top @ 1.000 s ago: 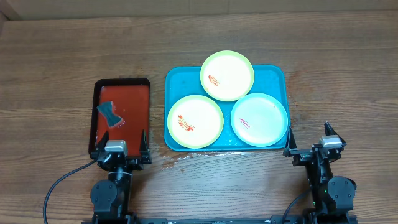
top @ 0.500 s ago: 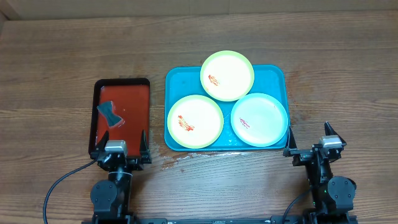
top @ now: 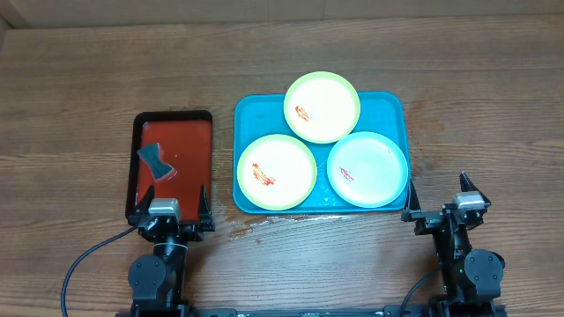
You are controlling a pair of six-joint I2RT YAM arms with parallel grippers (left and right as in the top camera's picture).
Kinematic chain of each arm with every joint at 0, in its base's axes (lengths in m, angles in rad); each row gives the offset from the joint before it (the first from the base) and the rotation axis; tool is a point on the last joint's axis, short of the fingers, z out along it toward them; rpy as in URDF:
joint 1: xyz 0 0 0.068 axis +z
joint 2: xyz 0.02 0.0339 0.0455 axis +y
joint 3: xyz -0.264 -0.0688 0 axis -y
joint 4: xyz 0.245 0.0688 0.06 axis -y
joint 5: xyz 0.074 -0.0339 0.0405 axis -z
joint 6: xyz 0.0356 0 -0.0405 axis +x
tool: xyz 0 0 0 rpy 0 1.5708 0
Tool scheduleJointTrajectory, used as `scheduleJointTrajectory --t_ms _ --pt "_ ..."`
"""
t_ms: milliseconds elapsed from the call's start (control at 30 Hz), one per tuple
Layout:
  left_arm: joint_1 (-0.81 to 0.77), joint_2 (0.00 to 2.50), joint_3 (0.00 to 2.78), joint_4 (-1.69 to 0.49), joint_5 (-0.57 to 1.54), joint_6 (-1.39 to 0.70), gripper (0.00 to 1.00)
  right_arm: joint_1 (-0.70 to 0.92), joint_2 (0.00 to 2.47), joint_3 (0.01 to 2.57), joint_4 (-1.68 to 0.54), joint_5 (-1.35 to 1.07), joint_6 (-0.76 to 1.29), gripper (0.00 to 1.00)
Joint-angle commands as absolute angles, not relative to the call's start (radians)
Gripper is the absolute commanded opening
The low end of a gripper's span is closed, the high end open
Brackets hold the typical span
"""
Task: Clean dirty plates on tray and stack at the side
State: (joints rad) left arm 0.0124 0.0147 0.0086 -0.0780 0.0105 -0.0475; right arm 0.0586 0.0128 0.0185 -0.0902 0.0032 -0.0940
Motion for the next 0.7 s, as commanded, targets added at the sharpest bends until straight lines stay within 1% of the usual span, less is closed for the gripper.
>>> scheduleJointTrajectory --t_ms 0,300,333,433,533,600,667 --pt "0.005 0.004 0.005 -0.078 0.008 -0.025 1.0 0.052 0.003 0.008 -0.084 -0.001 -0.098 1.0" --pt "0.005 0.004 0.005 -0.055 0.01 -0.029 1.0 0.052 0.003 0.008 -0.084 -0.001 -0.098 1.0" --pt "0.005 0.004 0.005 -0.011 0.031 -0.041 1.0 0.052 0.003 0.008 -0.084 -0.001 -0.098 1.0" --pt "0.005 0.004 0.005 0.13 0.199 -0.136 1.0 0.052 0.003 0.008 -0.084 -0.001 -0.098 1.0" --pt "0.005 0.004 0.005 0.287 0.324 -0.121 1.0 0.052 0.003 0.008 -0.084 -0.001 -0.098 1.0" --pt "0.007 0.004 0.006 0.402 0.337 -0.093 1.0 0.052 0.003 0.008 -0.084 -0.001 -0.098 1.0" --pt "0.007 0.006 0.026 0.46 0.32 -0.045 1.0 0.052 0.003 0.008 -0.084 -0.001 -0.098 1.0"
